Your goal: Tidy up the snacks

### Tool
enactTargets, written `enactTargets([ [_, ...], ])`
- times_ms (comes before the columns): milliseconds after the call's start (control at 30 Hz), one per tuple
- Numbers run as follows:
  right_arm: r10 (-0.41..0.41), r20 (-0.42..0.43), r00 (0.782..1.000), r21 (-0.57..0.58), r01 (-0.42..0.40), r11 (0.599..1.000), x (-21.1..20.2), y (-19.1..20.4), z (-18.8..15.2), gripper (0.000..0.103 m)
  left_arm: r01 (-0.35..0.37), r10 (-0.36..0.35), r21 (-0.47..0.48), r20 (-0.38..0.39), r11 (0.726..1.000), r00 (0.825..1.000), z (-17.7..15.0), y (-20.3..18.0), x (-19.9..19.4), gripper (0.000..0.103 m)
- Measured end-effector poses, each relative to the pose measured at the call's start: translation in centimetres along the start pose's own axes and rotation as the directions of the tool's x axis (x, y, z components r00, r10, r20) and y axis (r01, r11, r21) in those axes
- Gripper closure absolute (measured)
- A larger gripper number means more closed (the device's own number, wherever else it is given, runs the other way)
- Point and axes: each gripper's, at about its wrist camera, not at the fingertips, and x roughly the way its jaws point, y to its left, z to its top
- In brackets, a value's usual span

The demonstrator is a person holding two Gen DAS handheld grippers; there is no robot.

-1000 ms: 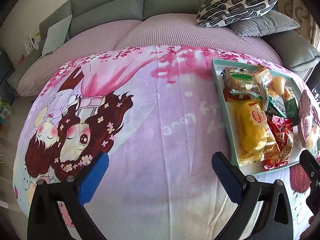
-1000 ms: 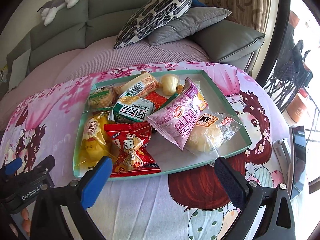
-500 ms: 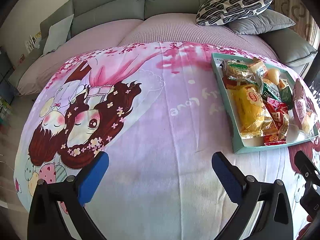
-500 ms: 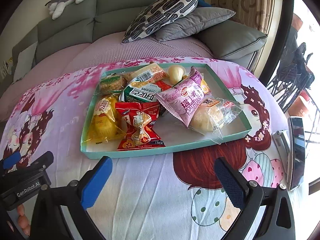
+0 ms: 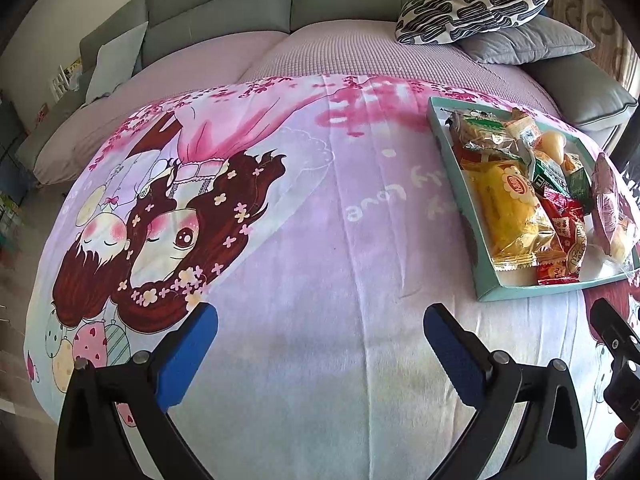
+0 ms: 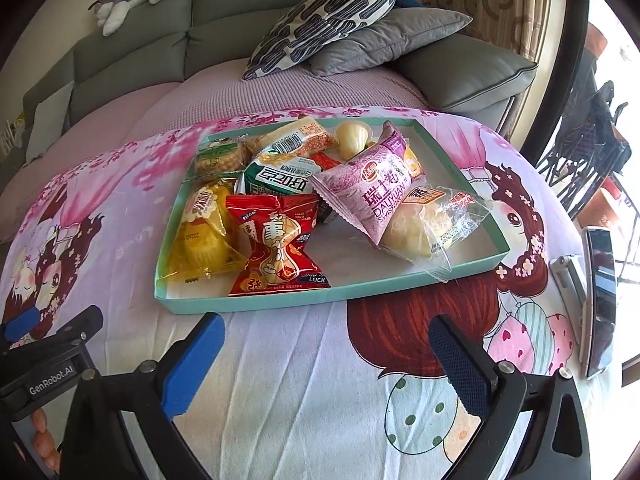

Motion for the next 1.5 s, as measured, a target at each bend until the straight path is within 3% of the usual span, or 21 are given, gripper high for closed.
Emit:
enactTargets([
  [1500,-0.031,-0.007,1.0,0.026,0.031,0.999,1.8,-1.4,0.7,0.0,-0.029,0.03,0.044,-0.015,0.999,0.999,0.6,-2.1,2.3,0.001],
])
